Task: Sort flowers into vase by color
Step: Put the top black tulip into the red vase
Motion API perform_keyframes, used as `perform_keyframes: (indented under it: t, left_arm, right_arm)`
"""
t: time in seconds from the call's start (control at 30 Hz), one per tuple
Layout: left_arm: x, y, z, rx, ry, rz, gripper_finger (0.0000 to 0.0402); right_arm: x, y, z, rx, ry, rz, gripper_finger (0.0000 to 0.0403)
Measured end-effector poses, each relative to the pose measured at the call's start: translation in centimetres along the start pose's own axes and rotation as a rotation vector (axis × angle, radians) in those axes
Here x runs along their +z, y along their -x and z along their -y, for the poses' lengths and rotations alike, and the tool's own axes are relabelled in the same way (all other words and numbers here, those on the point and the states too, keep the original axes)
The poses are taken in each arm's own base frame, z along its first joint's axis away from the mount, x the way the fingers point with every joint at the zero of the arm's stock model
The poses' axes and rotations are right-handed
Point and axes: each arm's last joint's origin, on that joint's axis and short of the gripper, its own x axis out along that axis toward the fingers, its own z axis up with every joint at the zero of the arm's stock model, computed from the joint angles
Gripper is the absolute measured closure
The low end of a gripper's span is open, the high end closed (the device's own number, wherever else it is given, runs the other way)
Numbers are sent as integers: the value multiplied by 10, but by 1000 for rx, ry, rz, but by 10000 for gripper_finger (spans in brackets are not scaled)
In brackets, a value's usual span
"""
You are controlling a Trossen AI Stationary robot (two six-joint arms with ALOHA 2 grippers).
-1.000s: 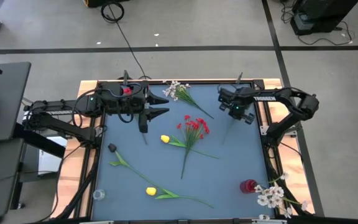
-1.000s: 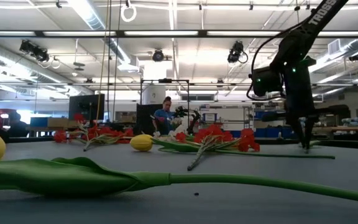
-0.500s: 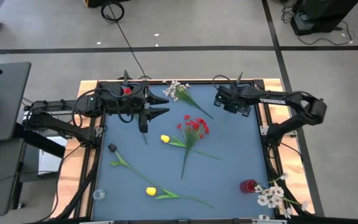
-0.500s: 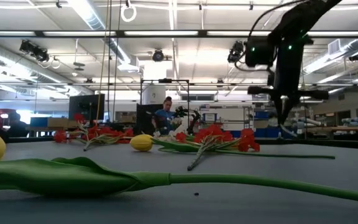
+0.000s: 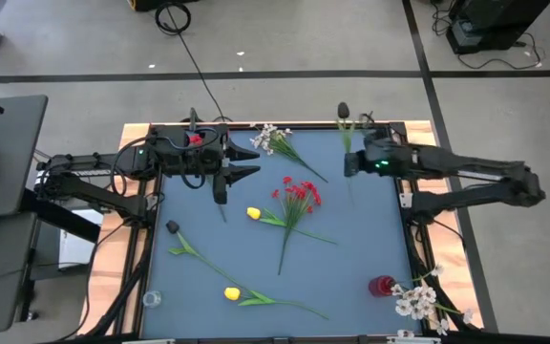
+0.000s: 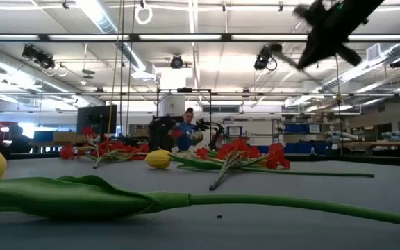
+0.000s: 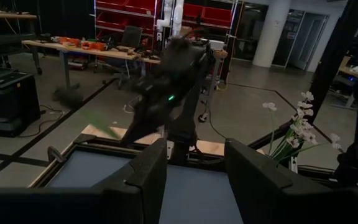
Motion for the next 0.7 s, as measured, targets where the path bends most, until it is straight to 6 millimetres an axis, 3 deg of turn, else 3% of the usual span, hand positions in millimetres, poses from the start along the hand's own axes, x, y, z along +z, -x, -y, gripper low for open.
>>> perform_keyframes:
  t: [0.27,0.57,0.7]
  left_arm:
    - [0,0,0,0,3,0,234]
    - [0,0,0,0,3,0,234]
    - [0,0,0,0,3,0,234]
  right_arm:
    - [-4,65,5,442,361,73,401]
    - [-28,93,25,864,440,9,402]
    - [-34,103,21,1117,479,39,402]
